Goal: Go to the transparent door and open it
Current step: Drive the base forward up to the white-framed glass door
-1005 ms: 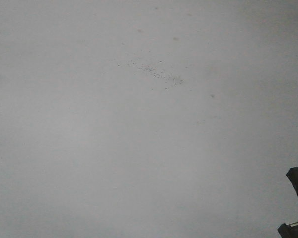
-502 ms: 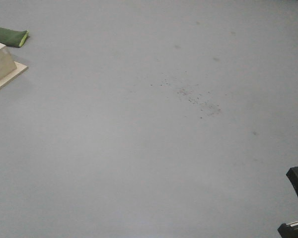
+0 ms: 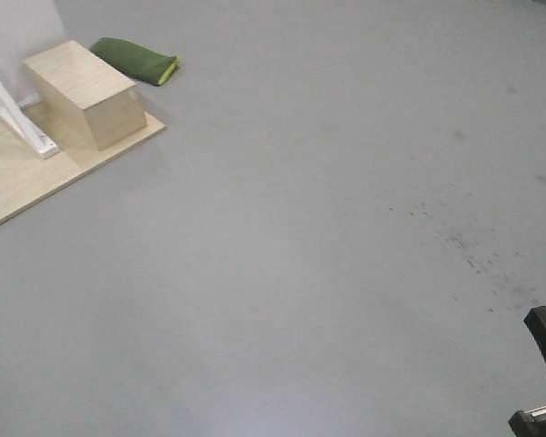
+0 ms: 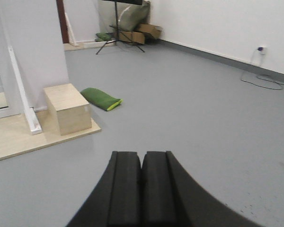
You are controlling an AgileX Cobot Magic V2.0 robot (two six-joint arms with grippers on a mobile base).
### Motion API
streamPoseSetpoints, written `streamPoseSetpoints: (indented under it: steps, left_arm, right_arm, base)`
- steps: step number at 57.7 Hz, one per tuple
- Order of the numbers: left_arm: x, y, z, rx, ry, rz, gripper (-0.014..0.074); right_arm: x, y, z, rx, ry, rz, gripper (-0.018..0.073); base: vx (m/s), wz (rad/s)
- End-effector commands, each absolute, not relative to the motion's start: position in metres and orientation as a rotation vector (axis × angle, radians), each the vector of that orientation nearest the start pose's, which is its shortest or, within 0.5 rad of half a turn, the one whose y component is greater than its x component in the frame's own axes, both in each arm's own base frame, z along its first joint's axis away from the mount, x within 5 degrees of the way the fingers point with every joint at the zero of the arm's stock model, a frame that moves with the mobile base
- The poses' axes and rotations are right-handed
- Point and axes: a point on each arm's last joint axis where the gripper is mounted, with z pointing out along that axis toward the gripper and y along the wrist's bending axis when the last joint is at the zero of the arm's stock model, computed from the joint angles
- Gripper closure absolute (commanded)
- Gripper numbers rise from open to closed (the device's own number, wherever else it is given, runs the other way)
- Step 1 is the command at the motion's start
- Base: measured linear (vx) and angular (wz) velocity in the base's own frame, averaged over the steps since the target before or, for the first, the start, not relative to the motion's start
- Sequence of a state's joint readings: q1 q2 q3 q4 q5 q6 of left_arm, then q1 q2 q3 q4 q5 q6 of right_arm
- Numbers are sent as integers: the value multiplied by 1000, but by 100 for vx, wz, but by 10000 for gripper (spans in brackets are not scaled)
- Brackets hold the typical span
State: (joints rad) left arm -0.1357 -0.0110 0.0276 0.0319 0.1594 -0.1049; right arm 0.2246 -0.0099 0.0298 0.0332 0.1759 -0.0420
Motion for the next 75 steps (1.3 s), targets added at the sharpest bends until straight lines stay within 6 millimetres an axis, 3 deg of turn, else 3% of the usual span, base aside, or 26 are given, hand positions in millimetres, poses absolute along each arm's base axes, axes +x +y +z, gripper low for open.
streamPoseSetpoints:
  steps: [1, 75]
  left_arm:
    - [56, -8, 188, 39, 1591, -175, 599]
    - [56, -8, 188, 39, 1591, -175, 599]
  right_arm:
    - [55, 13, 191, -190, 1587, 166, 560]
    - [55, 13, 191, -190, 1591, 166, 560]
  base:
    - [52, 62]
    - [51, 61]
